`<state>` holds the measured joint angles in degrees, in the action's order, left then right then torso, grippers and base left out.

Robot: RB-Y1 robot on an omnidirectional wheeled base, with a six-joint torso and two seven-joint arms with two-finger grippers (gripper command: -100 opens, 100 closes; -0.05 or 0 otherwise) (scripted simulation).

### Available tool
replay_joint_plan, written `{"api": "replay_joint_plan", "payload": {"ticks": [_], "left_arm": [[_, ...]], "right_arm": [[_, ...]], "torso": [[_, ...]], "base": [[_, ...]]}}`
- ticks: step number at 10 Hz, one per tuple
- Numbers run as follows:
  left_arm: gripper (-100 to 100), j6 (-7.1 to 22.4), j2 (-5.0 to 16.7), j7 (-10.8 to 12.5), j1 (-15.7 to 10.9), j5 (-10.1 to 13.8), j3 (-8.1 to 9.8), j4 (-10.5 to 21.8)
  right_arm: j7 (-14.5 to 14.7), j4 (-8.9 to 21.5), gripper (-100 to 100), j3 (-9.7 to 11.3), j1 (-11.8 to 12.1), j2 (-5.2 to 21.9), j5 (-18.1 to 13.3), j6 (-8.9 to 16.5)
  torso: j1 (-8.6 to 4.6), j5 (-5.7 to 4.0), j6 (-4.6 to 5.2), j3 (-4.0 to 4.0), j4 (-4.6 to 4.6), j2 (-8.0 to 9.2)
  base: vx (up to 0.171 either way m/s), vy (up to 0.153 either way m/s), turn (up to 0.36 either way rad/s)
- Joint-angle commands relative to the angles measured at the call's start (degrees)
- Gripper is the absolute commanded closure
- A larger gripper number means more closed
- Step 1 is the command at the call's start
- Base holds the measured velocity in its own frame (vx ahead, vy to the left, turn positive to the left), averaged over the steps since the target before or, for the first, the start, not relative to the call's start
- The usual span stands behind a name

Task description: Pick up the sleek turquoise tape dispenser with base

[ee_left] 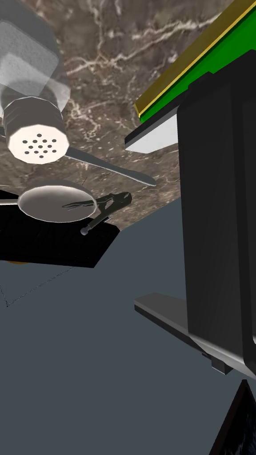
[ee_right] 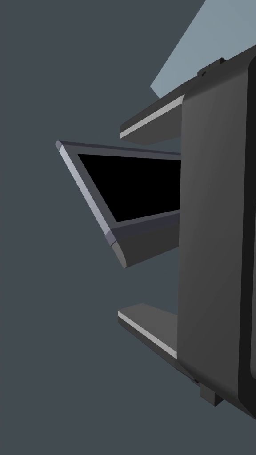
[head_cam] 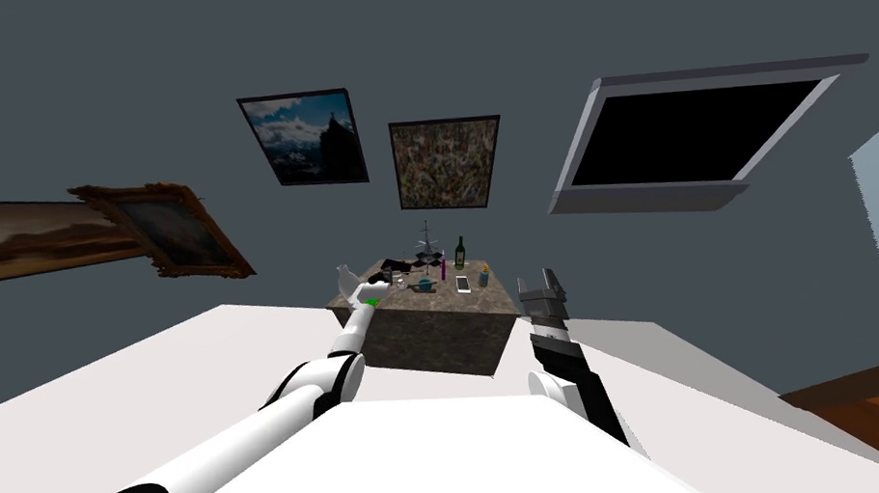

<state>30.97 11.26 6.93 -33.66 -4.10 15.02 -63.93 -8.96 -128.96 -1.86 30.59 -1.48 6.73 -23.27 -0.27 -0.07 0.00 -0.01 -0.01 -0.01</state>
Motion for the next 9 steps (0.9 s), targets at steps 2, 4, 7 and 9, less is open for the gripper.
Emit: {"api": "replay_joint_plan", "payload": {"ticks": [2,4,7,9], "left_arm": [[-100,4.15,-0.07,0.48,-4.11,0.25,0.97,4.76],[-100,7.09,-0.13,0.8,-6.82,0.39,1.59,7.9],[-100,10.12,-0.18,1.11,-10.51,0.54,2.18,13.33],[-100,12.54,-0.23,1.41,-13.33,0.71,2.73,16.66]], "right_arm": [[0.0,0.0,0,0.0,0.0,0.0,0.0,0.0],[0.0,0.0,0,0.0,0.0,0.0,0.0,0.0],[0.0,0.0,0,0.0,0.0,0.0,0.0,0.0],[0.0,0.0,0,0.0,0.0,0.0,0.0,0.0]], "torso": [[0.03,0.0,0.01,-0.01,0.0,-0.02],[0.09,0.02,0.01,-0.02,-0.01,-0.04],[0.07,0.01,0.0,-0.05,-0.02,-0.1],[0.07,0.01,0.01,-0.07,-0.03,-0.13]], "base": [[-0.025,-0.067,0.056],[-0.017,-0.054,0.045],[-0.005,-0.051,0.044],[0.0,-0.056,0.031]]}}
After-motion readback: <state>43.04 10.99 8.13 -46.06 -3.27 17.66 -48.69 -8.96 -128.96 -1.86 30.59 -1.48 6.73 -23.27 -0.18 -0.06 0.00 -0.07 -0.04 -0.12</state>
